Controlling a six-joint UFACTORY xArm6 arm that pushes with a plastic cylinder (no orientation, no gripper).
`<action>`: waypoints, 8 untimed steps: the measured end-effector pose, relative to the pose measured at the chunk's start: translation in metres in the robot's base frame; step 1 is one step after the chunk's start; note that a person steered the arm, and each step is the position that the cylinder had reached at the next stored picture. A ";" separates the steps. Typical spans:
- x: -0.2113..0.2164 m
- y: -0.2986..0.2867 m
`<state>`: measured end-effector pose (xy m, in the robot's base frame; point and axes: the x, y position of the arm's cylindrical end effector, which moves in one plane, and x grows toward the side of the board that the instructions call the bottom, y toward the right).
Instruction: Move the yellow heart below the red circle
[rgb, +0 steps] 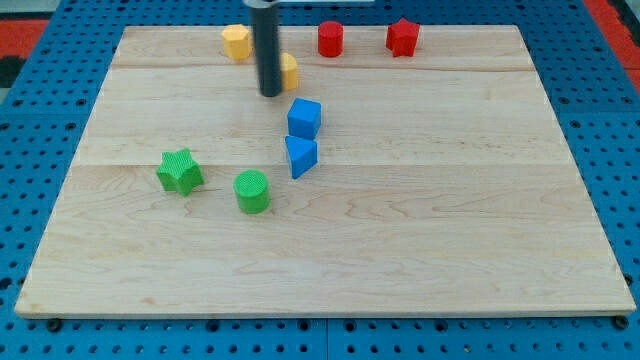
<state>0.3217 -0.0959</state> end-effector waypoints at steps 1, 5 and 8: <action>-0.010 -0.037; -0.020 -0.001; -0.027 0.074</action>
<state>0.2947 -0.0215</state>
